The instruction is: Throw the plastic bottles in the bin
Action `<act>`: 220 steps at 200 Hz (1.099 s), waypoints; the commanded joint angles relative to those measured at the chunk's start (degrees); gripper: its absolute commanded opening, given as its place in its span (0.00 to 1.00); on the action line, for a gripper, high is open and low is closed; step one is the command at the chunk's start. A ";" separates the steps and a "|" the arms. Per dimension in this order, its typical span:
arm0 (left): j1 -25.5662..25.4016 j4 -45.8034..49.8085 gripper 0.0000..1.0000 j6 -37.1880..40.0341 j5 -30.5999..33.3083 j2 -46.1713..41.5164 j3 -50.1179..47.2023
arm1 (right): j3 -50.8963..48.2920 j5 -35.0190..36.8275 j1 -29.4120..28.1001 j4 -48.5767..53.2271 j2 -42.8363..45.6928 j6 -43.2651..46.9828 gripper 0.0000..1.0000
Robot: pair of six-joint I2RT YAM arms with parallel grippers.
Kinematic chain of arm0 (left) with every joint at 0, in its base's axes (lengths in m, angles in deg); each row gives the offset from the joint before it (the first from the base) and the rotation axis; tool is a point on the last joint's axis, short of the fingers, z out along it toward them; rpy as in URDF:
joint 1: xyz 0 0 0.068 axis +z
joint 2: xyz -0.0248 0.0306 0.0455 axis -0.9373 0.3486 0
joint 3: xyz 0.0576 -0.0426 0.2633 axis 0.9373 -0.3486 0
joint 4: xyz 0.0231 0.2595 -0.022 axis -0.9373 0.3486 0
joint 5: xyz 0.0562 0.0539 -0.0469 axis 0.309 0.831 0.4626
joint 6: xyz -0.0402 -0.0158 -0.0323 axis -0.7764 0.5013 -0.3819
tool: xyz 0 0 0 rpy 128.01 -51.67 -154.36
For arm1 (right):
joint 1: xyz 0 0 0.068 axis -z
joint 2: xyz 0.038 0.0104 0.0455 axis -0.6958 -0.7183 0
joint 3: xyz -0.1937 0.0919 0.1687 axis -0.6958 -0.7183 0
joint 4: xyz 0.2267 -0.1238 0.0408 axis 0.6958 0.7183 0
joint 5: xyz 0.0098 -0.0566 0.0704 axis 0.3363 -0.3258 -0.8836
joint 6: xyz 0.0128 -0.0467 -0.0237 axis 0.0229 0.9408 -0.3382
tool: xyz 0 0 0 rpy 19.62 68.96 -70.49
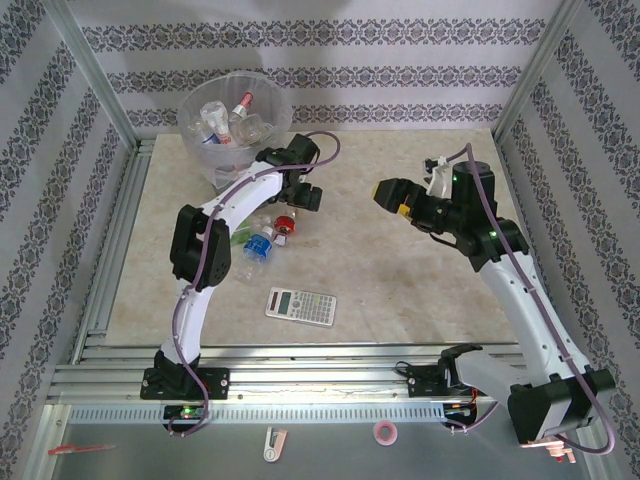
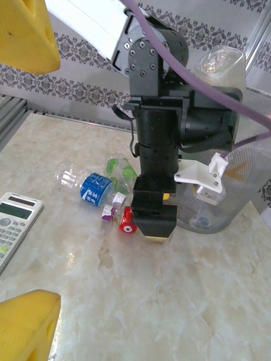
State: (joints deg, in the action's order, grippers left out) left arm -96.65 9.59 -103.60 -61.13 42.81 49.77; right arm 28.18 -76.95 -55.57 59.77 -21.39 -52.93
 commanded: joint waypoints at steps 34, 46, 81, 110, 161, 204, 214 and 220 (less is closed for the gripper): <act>-0.07 9.14 0.94 -1.05 4.04 7.10 8.13 | -2.34 1.11 1.28 0.65 3.09 0.04 0.98; 0.06 10.05 0.93 -1.08 4.46 8.28 8.90 | -2.53 0.87 1.59 0.64 3.39 0.00 0.98; 0.33 10.99 0.90 -0.78 4.56 9.95 8.95 | -2.77 0.52 2.36 0.95 3.97 0.13 0.98; 0.59 9.93 0.81 0.07 3.10 10.02 8.11 | -2.85 0.41 2.61 0.82 4.09 0.03 0.98; 0.67 7.90 0.59 0.92 -0.14 8.33 5.76 | -2.98 0.63 2.79 0.66 4.52 -0.09 0.98; 0.66 6.54 0.48 1.33 -1.45 5.60 3.99 | -3.15 0.49 2.83 0.28 4.05 -0.28 0.98; 0.66 6.04 0.46 1.73 -2.43 4.55 3.79 | -3.02 0.49 2.86 0.04 3.84 -0.32 0.98; 0.59 5.85 0.45 1.79 -3.02 3.87 3.76 | -2.94 0.49 2.88 -0.02 3.81 -0.27 0.98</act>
State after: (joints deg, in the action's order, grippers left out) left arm -96.43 16.10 -103.12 -61.00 50.55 54.77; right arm 26.06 -76.38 -53.19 60.47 -17.96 -53.06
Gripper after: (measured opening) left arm 0.706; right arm 0.978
